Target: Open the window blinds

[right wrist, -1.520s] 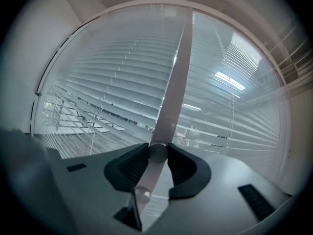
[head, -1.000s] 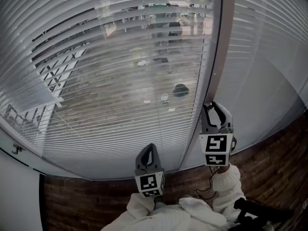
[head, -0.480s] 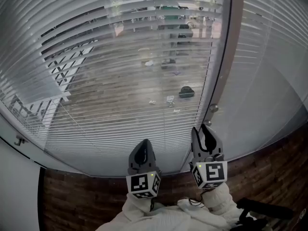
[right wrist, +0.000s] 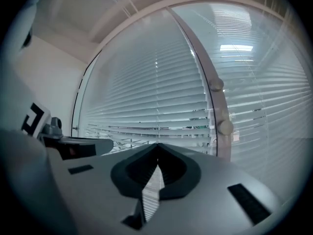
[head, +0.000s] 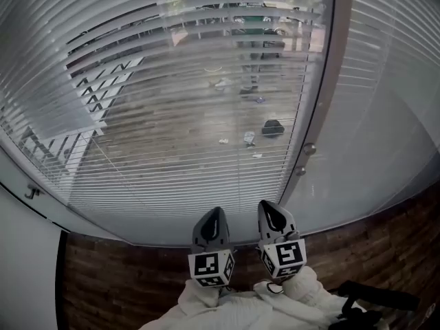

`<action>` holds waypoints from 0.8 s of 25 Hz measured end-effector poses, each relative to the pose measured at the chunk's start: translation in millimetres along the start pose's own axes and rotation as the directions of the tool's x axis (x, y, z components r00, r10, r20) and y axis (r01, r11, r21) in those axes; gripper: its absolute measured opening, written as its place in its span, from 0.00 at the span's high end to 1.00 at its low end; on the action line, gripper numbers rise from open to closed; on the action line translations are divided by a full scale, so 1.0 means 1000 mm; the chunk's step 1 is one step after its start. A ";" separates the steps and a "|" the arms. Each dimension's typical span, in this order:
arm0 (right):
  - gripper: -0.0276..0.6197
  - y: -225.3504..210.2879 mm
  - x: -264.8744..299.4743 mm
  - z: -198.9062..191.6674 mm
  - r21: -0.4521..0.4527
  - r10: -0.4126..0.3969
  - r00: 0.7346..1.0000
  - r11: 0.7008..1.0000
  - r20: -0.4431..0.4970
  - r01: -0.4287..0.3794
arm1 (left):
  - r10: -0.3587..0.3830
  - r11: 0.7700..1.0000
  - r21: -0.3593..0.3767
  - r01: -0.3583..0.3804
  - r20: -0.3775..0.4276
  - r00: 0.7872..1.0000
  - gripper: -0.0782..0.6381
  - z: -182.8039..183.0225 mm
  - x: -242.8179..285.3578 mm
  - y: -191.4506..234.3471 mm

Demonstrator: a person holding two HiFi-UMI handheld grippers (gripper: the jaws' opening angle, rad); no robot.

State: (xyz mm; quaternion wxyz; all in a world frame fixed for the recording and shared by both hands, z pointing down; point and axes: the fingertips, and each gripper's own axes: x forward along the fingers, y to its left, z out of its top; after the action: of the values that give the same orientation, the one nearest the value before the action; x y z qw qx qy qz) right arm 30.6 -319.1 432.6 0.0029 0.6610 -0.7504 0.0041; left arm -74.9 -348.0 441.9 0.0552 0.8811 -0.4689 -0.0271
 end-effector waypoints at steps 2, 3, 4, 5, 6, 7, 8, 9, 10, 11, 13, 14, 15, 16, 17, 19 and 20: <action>0.94 0.000 0.000 0.004 -0.004 0.000 1.000 1.000 0.014 0.000 | 0.000 1.000 0.001 0.000 0.007 1.000 0.89 0.002 0.000 -0.001; 0.94 0.000 0.000 0.005 -0.004 -0.002 1.000 1.000 0.018 0.002 | -0.002 1.000 0.003 0.002 0.011 1.000 0.89 0.003 0.000 -0.003; 0.94 -0.001 0.000 0.005 -0.003 -0.004 1.000 1.000 0.018 0.004 | -0.005 1.000 0.004 0.004 0.013 1.000 0.89 0.004 0.000 -0.004; 0.94 -0.002 0.000 0.004 -0.003 -0.007 1.000 1.000 0.017 0.007 | -0.007 1.000 0.006 0.007 0.015 1.000 0.89 0.004 0.000 -0.005; 0.94 -0.003 0.000 0.004 -0.003 -0.009 1.000 1.000 0.017 0.009 | -0.008 1.000 0.006 0.008 0.016 1.000 0.89 0.005 0.000 -0.006; 0.94 -0.003 0.000 0.004 -0.004 -0.010 1.000 1.000 0.016 0.010 | -0.009 1.000 0.006 0.009 0.017 1.000 0.89 0.005 0.000 -0.006; 0.94 -0.003 -0.001 0.004 -0.006 -0.011 1.000 1.000 0.017 0.012 | -0.010 1.000 0.006 0.010 0.018 1.000 0.89 0.005 0.000 -0.007; 0.94 -0.004 -0.001 0.005 -0.008 -0.012 1.000 1.000 0.019 0.012 | -0.012 1.000 0.007 0.012 0.019 1.000 0.89 0.005 0.000 -0.007; 0.94 -0.004 -0.002 0.005 -0.008 -0.013 1.000 1.000 0.021 0.013 | -0.013 1.000 0.007 0.013 0.021 1.000 0.89 0.006 0.000 -0.008; 0.94 -0.004 -0.002 0.006 -0.007 -0.014 1.000 1.000 0.023 0.014 | -0.015 1.000 0.009 0.015 0.022 1.000 0.89 0.006 0.000 -0.009; 0.94 -0.005 -0.003 0.007 -0.006 -0.018 0.999 1.000 0.027 0.018 | -0.020 1.000 0.012 0.020 0.025 0.999 0.89 0.007 0.000 -0.011; 0.94 -0.006 -0.003 0.008 -0.008 -0.021 0.999 1.000 0.028 0.021 | -0.023 1.000 0.014 0.023 0.027 0.999 0.89 0.008 0.000 -0.012; 0.94 -0.006 -0.004 0.008 -0.010 -0.024 0.999 1.000 0.028 0.024 | -0.025 1.000 0.015 0.025 0.028 0.999 0.89 0.008 0.000 -0.012; 0.94 -0.006 -0.004 0.008 -0.013 -0.027 0.999 1.000 0.029 0.027 | -0.027 1.000 0.016 0.026 0.030 0.999 0.89 0.009 -0.001 -0.013; 0.94 -0.006 -0.005 0.008 -0.015 -0.029 0.999 0.999 0.029 0.030 | -0.028 0.999 0.017 0.027 0.032 0.999 0.89 0.009 -0.001 -0.013; 0.94 -0.006 -0.006 0.009 -0.017 -0.034 0.999 0.999 0.029 0.034 | -0.029 0.999 0.018 0.029 0.033 0.999 0.89 0.009 -0.002 -0.013; 0.94 -0.006 -0.006 0.009 -0.017 -0.036 0.999 0.999 0.029 0.036 | -0.030 0.999 0.018 0.029 0.033 0.999 0.89 0.010 -0.002 -0.013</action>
State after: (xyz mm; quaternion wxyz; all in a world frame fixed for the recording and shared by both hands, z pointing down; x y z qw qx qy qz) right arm 37.6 -313.7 423.9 -0.0021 0.6744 -0.7383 -0.0119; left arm -66.2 -339.4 430.8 0.0392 0.8878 -0.4570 -0.0383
